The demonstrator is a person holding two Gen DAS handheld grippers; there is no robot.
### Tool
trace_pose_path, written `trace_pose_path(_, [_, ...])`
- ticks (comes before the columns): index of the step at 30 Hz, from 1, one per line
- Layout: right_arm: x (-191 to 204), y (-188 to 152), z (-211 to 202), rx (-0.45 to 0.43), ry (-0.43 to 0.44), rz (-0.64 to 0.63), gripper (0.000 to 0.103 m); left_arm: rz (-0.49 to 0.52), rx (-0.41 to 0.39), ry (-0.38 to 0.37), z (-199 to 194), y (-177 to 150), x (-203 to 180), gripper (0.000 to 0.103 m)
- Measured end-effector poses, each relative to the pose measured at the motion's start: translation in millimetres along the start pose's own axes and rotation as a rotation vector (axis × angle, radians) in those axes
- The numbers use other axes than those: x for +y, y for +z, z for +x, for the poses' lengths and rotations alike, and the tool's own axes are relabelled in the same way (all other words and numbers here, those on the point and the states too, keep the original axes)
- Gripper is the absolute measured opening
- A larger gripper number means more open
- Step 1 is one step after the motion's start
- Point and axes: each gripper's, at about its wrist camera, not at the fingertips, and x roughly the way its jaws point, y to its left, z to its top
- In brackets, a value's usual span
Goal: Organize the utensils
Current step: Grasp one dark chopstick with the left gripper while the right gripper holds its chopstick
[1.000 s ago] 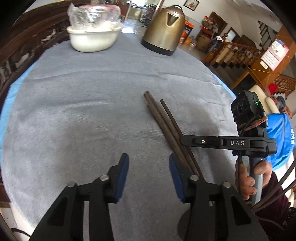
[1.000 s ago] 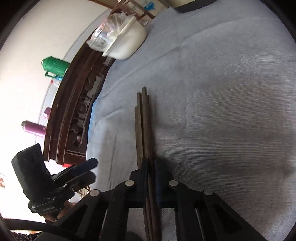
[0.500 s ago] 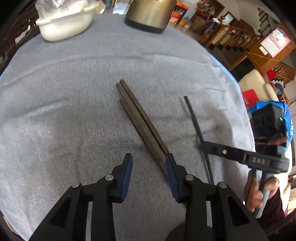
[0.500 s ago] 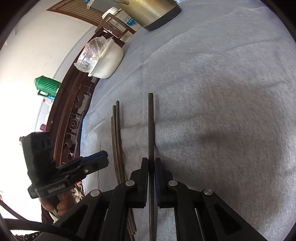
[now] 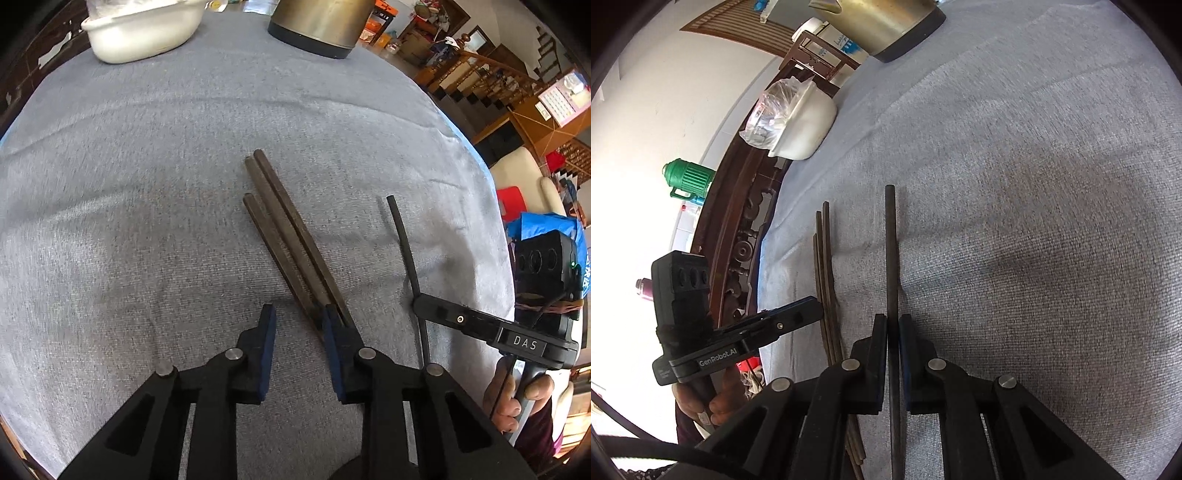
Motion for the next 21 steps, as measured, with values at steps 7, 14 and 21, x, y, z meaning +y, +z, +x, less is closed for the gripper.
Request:
trace_pose_path(7, [1,-4,-5,0.006,-0.025,-0.007,0.009,-0.03,0.021,0.016,-11,-8,16,0.026])
trace_pose_path(14, [8,6,-4,0.037,-0.089,-0.001,0.01,-0.087,0.048,0.018,-12,-8,23,0.026])
trace_pose_path(21, [28,25,5,0.031,-0.182,-0.057,0.028,-0.195,0.057,-0.04,-14,-1,41,0.026])
